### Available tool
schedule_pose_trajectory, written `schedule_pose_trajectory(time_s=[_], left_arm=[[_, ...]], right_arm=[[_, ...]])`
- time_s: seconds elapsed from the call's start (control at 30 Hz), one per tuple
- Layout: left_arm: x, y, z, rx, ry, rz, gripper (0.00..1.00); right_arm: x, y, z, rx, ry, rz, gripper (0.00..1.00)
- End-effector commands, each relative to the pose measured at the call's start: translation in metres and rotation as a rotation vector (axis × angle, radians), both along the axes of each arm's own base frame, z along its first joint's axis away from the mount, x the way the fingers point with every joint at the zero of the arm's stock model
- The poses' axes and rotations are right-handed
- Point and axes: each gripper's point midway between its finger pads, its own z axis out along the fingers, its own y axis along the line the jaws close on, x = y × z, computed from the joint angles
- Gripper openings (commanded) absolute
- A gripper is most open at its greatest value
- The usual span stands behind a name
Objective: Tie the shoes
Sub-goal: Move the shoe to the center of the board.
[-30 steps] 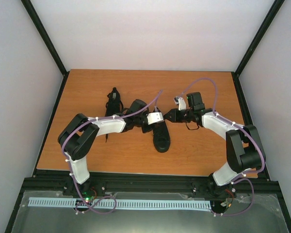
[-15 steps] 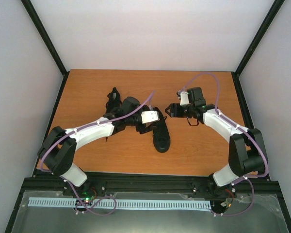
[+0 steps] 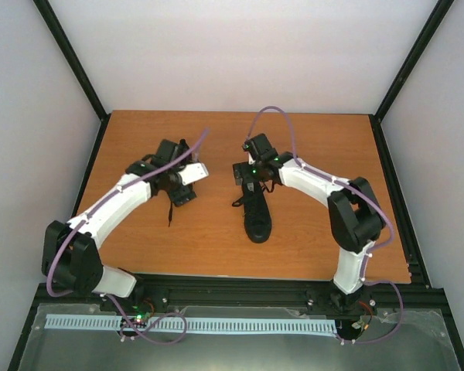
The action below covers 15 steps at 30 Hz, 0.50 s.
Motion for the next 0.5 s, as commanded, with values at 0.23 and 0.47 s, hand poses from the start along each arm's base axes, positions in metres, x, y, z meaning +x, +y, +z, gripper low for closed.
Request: schedule_pose_trajectory(time_s=[0.23, 0.47], left_arm=[[-0.033, 0.111, 0.043, 0.204, 0.233, 0.355, 0.93], [-0.023, 0.106, 0.047, 0.033, 0.147, 0.444, 0.93]], right_arm=[[0.011, -0.031, -0.045, -0.221, 0.045, -0.090, 0.42], [0.008, -0.041, -0.044, -0.269, 0.009, -0.061, 0.12]])
